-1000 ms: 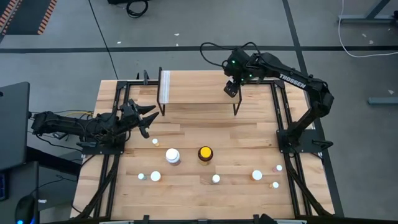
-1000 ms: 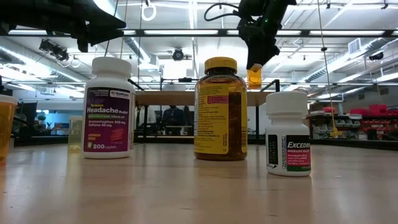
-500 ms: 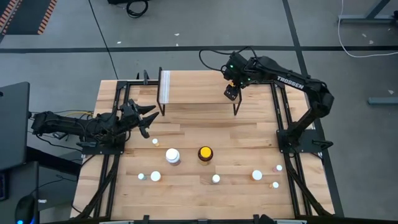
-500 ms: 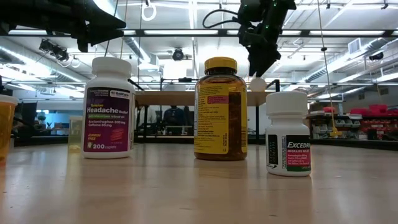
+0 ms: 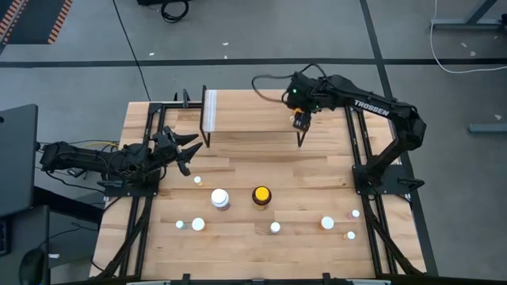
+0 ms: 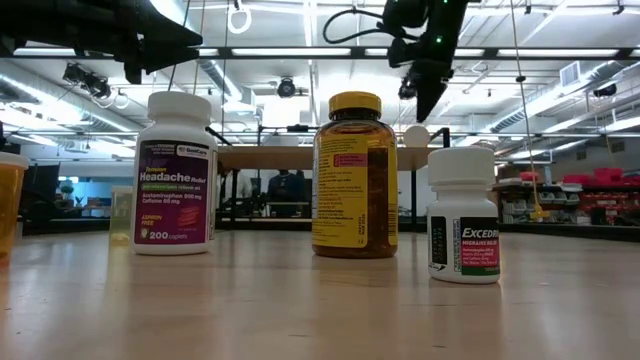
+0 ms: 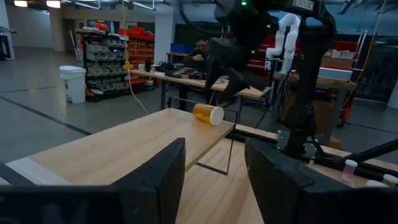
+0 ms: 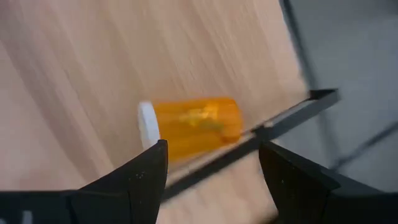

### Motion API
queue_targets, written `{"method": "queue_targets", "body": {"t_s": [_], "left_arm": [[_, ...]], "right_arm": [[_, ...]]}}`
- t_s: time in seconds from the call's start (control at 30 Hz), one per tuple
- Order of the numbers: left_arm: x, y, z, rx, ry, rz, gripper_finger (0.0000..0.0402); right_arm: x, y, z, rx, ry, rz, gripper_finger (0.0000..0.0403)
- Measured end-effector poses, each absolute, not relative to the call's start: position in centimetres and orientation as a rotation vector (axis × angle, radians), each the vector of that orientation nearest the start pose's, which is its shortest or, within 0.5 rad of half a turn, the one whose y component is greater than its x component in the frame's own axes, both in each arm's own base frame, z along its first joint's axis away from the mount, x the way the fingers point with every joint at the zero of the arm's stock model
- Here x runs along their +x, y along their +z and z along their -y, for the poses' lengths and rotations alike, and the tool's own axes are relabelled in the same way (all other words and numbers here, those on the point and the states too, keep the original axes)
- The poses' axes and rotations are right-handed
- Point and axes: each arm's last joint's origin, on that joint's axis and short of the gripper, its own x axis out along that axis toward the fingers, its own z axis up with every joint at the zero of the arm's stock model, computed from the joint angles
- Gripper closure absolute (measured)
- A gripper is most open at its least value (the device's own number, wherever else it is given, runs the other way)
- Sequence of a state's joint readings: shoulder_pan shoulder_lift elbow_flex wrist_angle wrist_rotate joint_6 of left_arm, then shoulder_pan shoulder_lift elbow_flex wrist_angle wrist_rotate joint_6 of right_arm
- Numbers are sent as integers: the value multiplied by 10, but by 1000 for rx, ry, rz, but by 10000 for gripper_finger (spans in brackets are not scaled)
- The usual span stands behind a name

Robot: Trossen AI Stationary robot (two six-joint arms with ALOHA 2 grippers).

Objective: Pick and place medicine bottles onto shelf by color
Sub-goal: Put the top small orange medicine bottle on the shelf

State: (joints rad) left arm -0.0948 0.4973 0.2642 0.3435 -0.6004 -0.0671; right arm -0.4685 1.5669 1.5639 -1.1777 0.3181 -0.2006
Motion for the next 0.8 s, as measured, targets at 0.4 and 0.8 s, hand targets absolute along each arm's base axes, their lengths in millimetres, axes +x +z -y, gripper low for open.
{"method": "queue_targets", "body": {"t_s": [0.4,0.8], "left_arm": [[132,241,-4,-104,502,122,227],[132,241,-4,-103,501,122,228]], "right_arm": [[285,341,96,-428,-442,-1303,86],[283,293,97,-667,-374,-1478,61]]}}
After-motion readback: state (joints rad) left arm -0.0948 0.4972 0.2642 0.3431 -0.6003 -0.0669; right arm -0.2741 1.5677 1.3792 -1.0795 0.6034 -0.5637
